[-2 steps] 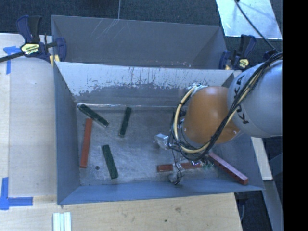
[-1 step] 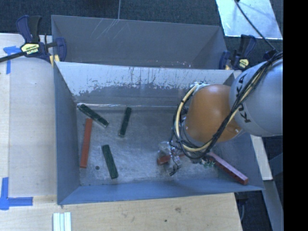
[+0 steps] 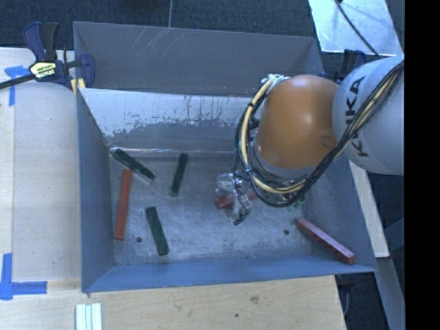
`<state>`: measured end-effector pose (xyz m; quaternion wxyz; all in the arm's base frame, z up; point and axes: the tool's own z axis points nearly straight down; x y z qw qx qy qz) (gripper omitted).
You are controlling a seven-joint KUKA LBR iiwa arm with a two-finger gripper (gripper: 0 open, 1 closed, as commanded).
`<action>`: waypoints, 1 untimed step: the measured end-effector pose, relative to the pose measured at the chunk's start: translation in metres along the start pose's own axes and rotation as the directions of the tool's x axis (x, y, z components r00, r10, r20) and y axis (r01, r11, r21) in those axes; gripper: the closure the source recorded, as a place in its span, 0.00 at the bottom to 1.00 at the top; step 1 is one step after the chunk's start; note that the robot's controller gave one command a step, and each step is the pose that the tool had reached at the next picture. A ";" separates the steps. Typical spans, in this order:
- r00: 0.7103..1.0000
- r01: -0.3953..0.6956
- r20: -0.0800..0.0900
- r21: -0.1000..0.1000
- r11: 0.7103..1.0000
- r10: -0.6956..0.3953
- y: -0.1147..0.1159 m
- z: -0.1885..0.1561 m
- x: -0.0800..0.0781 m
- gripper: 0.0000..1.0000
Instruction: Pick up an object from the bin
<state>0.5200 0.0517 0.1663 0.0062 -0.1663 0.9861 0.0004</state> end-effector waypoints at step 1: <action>1.000 0.005 -0.002 0.001 1.000 -0.005 -0.011 -0.052 -0.019 1.00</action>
Offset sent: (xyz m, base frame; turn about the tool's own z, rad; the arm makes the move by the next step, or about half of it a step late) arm 0.0185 -0.0041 0.0485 -0.0066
